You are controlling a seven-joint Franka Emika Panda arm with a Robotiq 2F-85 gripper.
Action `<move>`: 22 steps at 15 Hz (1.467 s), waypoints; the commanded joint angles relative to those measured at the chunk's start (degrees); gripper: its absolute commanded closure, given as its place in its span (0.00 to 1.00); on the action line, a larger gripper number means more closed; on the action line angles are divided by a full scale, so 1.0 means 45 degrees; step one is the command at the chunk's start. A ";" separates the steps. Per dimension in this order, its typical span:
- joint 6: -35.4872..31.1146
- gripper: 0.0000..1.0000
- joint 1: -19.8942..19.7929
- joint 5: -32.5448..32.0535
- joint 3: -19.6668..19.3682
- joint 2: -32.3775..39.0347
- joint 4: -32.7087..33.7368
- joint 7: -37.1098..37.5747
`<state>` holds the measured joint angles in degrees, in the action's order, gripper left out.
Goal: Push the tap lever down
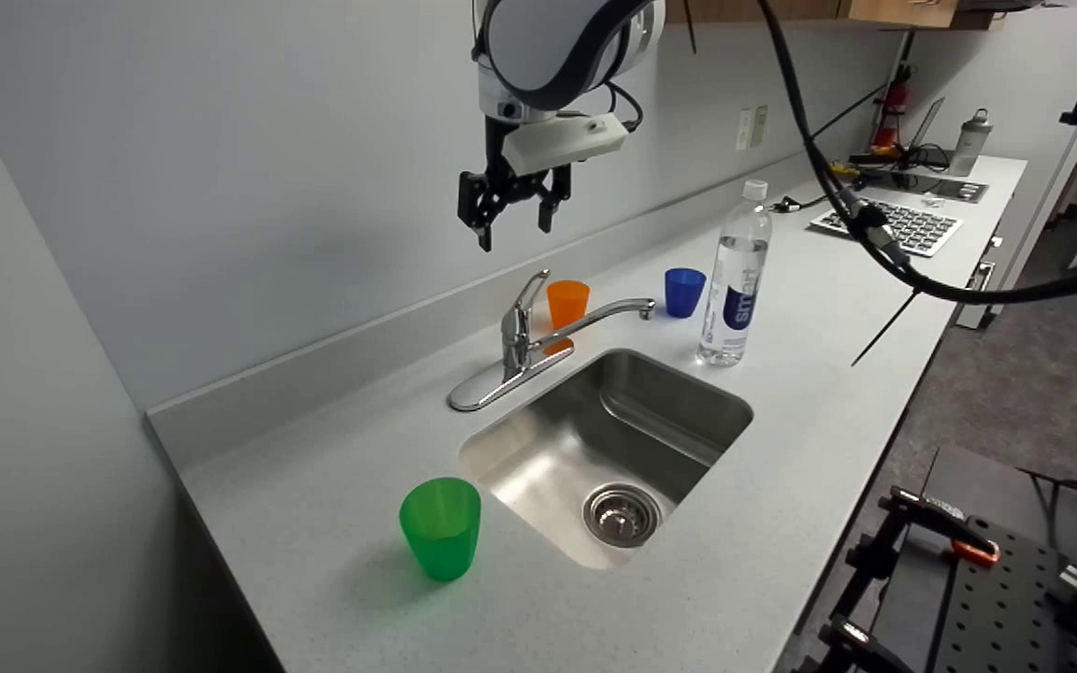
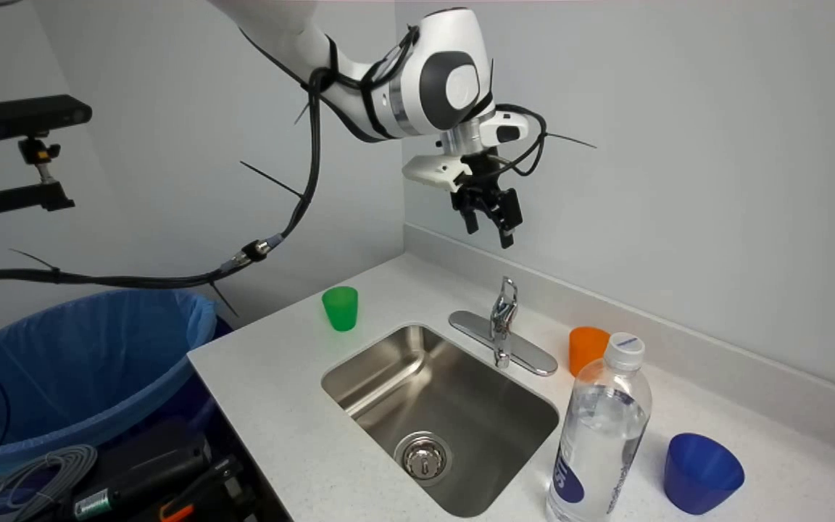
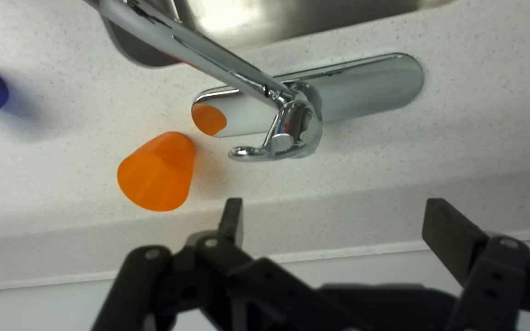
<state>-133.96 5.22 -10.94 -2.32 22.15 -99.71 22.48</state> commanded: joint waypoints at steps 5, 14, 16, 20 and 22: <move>0.0738 0.00 0.0282 -0.0029 -0.0725 0.2733 0.3261 0.0464; 0.1781 0.00 0.0261 0.0648 -0.0688 0.3777 0.4855 0.0823; 0.2042 0.00 0.0285 0.0670 -0.0703 0.3881 0.5086 0.1036; 0.2711 0.00 0.0389 0.0622 -0.0791 0.4063 0.5509 0.1626; 0.3016 0.00 0.0407 0.0562 -0.0802 0.4118 0.5666 0.1744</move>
<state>-124.02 5.79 -9.22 -4.52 38.69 -78.36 28.49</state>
